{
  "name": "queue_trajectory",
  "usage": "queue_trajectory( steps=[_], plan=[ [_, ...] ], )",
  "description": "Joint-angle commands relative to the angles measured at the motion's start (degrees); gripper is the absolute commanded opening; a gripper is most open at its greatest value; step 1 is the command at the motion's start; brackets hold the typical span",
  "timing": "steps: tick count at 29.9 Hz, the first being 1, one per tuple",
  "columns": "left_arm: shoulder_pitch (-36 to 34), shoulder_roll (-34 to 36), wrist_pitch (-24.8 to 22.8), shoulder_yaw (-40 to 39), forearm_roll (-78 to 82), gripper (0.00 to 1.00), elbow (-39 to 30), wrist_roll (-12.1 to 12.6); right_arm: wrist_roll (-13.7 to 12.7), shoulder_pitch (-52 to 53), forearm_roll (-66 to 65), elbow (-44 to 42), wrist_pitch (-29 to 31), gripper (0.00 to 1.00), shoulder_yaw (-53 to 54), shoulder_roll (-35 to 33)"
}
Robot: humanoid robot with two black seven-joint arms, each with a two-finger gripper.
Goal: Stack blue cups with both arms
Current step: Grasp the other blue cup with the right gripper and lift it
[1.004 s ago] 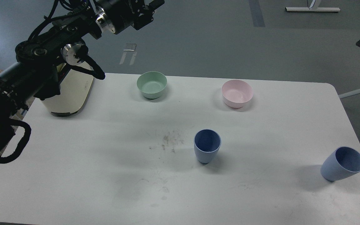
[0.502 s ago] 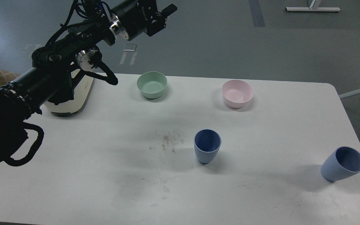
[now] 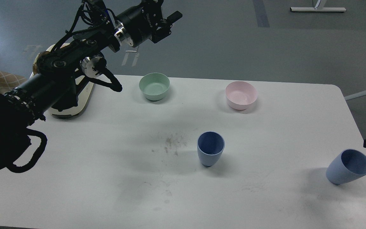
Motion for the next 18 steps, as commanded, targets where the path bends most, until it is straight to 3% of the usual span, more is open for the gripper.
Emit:
queue_trajectory(
  steps=[1, 18],
  plan=[
    [0.06, -0.24, 0.01, 0.04, 0.03, 0.98, -0.02, 0.0, 0.0, -2.04, 0.05, 0.13, 0.08, 0.84, 0.0, 0.0],
    [0.5, -0.76, 0.01, -0.04, 0.03, 0.98, 0.07, -0.18, -0.53, -4.07, -0.92, -0.49, -0.09, 0.83, -0.44, 4.82]
  ],
)
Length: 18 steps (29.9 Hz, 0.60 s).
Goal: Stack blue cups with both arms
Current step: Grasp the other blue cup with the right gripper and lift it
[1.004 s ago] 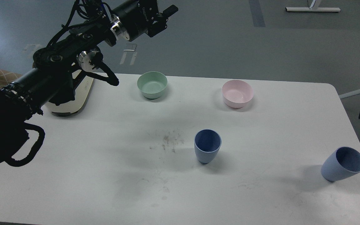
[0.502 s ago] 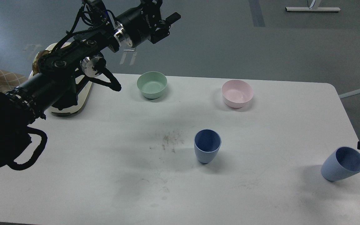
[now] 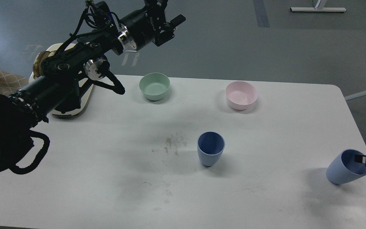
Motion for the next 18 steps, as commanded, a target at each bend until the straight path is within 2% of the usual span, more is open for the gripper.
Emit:
queue_trajectory(
  steps=[1, 7, 10, 12, 15, 17, 18],
  plan=[
    [0.09, -0.03, 0.0, -0.01, 0.0, 0.98, 0.01, -0.01, -0.02, -1.31, -0.43, -0.26, 0.07, 0.82, 0.25, 1.55],
    [0.09, -0.21, 0.0, -0.01, 0.0, 0.98, 0.01, -0.01, -0.64, -2.11, -0.43, -0.52, -0.01, 0.74, 0.43, 2.25],
    [0.09, -0.29, 0.09, -0.01, 0.0, 0.98, 0.01, -0.01, -0.99, -2.19, -0.52, -0.79, -0.01, 0.61, 0.34, 2.69],
    [0.09, -0.47, 0.01, -0.01, 0.0, 0.98, 0.01, -0.01, -1.51, -2.28, -0.52, -0.87, -0.01, 0.46, 0.34, 2.78],
    [0.18, -0.56, 0.09, -0.01, 0.0, 0.98, 0.01, 0.08, -1.95, -2.28, -0.61, -0.79, -0.01, 0.31, 0.34, 2.78],
    [0.18, -0.64, 0.09, -0.01, 0.0, 0.98, 0.01, 0.08, -2.39, -2.28, -0.52, -0.7, -0.01, 0.25, 0.34, 2.69],
    [0.18, -0.64, 0.09, -0.01, -0.09, 0.98, 0.01, 0.08, -2.57, -2.28, -0.52, -0.61, 0.07, 0.19, 0.34, 2.61]
  ],
)
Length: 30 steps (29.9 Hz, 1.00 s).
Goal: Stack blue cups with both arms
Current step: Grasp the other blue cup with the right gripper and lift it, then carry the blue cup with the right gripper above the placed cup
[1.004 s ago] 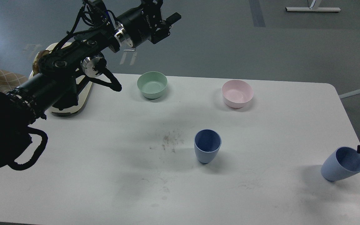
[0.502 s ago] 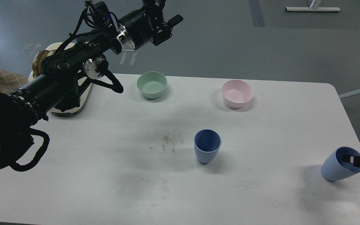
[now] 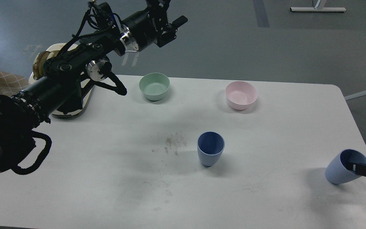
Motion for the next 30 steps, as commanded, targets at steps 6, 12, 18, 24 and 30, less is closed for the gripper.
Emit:
queue_trajectory(
  steps=[6, 12, 18, 24, 30],
  plan=[
    [-0.05, -0.15, 0.01, 0.0, 0.0, 0.98, -0.01, 0.08, -0.69, 0.61, 0.2, 2.31, 0.16, 0.05, 0.49, -1.47],
    [-0.14, -0.59, 0.01, 0.09, 0.0, 0.98, -0.01, 0.17, -0.61, 7.01, 0.12, 12.6, 1.39, 0.05, 2.78, -8.85],
    [-0.31, -1.03, 0.01, 0.09, 0.0, 0.98, 0.08, 0.35, -0.69, 19.58, -0.06, 14.8, 7.63, 0.06, 2.69, -9.39],
    [-0.49, -1.03, -0.08, 0.36, 0.0, 0.98, 0.26, 0.44, -2.01, 26.44, -1.81, 12.79, 9.79, 0.06, 2.34, -0.97],
    [-0.58, -1.29, 0.01, 0.62, 0.09, 0.98, 0.52, 0.61, -2.8, 33.2, -3.57, 7.52, 9.79, 0.06, 1.2, 8.26]
  ],
)
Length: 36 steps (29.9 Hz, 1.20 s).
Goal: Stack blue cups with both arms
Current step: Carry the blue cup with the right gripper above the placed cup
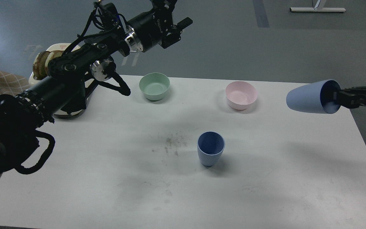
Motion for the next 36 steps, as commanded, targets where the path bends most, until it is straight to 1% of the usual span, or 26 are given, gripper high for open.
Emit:
queue_trajectory(
  steps=[1, 2, 4, 5, 7, 10, 12, 13, 17, 23, 27, 36],
  plan=[
    [-0.01, -0.23, 0.05, 0.23, 0.02, 0.98, 0.16, 0.11, -0.17, 4.78, -1.07, -2.64, -0.01, 0.06, -2.62, 5.41],
    [-0.01, -0.32, 0.05, 0.32, 0.02, 0.98, 0.33, 0.11, -0.17, 5.85, -1.07, -3.09, -0.01, 0.06, -3.85, 6.22],
    [-0.01, -1.11, -0.04, 0.32, 0.02, 0.98, 1.74, 0.2, -0.08, 11.36, -1.16, -4.93, -0.01, 0.06, -10.77, 9.63],
    [-0.01, -1.11, -0.04, 0.32, 0.02, 0.98, 1.74, 0.2, -0.08, 11.39, -1.16, -4.94, -0.01, 0.06, -10.81, 9.65],
    [-0.1, -1.46, -0.04, 0.5, 0.02, 0.98, 2.27, 0.19, 0.01, 17.6, -1.07, -6.07, -0.01, 0.07, -18.42, 13.93],
    [-0.18, -1.55, -0.04, 0.5, 0.11, 0.98, 2.44, 0.2, 0.01, 23.77, -0.9, -5.99, -0.01, 0.07, -25.99, 18.51],
    [-0.18, -1.55, -0.04, 0.5, 0.11, 0.98, 2.88, 0.19, 0.01, 26.15, -0.89, -5.99, -0.01, 0.07, -28.29, 20.36],
    [-0.18, -1.72, -0.04, 0.5, 0.11, 0.98, 2.97, 0.2, 0.09, 28.6, -0.81, -5.9, -0.01, 0.07, -30.65, 22.55],
    [-0.27, -2.17, -0.04, 0.5, 0.11, 0.98, 3.06, 0.2, 0.27, 34.41, -0.46, -5.2, -0.01, 0.07, -37.51, 27.48],
    [-0.27, -2.25, -0.04, 0.5, 0.11, 0.98, 3.06, 0.2, 0.53, 38.99, -0.28, -3.44, -0.01, 0.07, -42.7, 32.4],
    [-0.27, -2.25, -0.12, 0.5, 0.11, 0.98, 3.06, 0.2, 0.71, 39.87, -0.19, -3.44, -0.01, 0.07, -44.29, 35.31],
    [-0.27, -1.99, -0.3, 0.5, 0.02, 0.98, 3.06, 0.2, 0.71, 39.78, -0.1, -3.97, -0.01, 0.07, -46.05, 38.83]
  ],
)
